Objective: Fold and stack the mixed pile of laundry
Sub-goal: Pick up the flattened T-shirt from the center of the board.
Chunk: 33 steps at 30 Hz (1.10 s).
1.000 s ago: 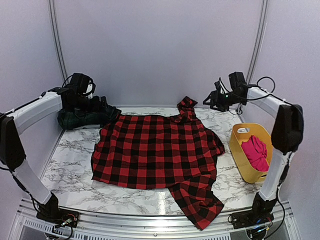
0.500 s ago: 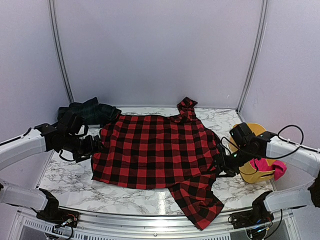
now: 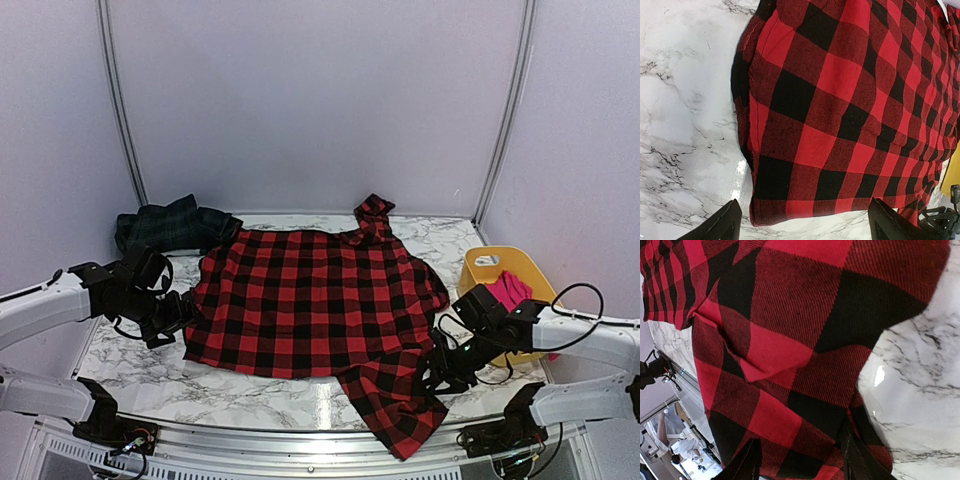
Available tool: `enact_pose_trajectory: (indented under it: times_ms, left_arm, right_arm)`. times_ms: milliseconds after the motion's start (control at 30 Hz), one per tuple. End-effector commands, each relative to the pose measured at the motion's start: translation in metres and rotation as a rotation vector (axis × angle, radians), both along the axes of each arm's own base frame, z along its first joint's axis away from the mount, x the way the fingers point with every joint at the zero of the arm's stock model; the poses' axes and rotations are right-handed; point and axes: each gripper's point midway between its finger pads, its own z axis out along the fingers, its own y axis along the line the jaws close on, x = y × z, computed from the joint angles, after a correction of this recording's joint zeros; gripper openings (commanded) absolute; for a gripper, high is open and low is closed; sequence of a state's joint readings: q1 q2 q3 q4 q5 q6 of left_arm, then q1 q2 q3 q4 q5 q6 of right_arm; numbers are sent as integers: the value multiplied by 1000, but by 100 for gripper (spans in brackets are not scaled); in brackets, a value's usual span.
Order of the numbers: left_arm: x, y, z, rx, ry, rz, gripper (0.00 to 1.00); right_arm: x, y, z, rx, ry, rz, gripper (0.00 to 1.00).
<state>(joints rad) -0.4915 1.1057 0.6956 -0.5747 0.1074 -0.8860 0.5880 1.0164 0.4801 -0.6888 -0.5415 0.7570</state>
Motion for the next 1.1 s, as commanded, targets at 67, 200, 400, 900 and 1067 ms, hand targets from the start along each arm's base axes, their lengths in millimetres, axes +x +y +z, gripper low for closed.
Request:
enact_pose_trajectory:
  times_ms: [67,200,400,900,1067]
  left_arm:
    - [-13,5,-15,18,67,22,90]
    - [-16,10,-21,20,90,46,88]
    - [-17,-4,-34,-107,102,29,74]
    - [-51,-8,-57,-145,193,14,53]
    - [-47,-9,-53,-152,174,25,28]
  right_arm:
    - [20,25,0,71,-39,8,44]
    - [27,24,7,46,-66,15,26]
    - [29,27,30,84,-97,-2,0]
    - [32,29,71,129,-166,1,0]
    - [30,30,81,161,-173,-14,0]
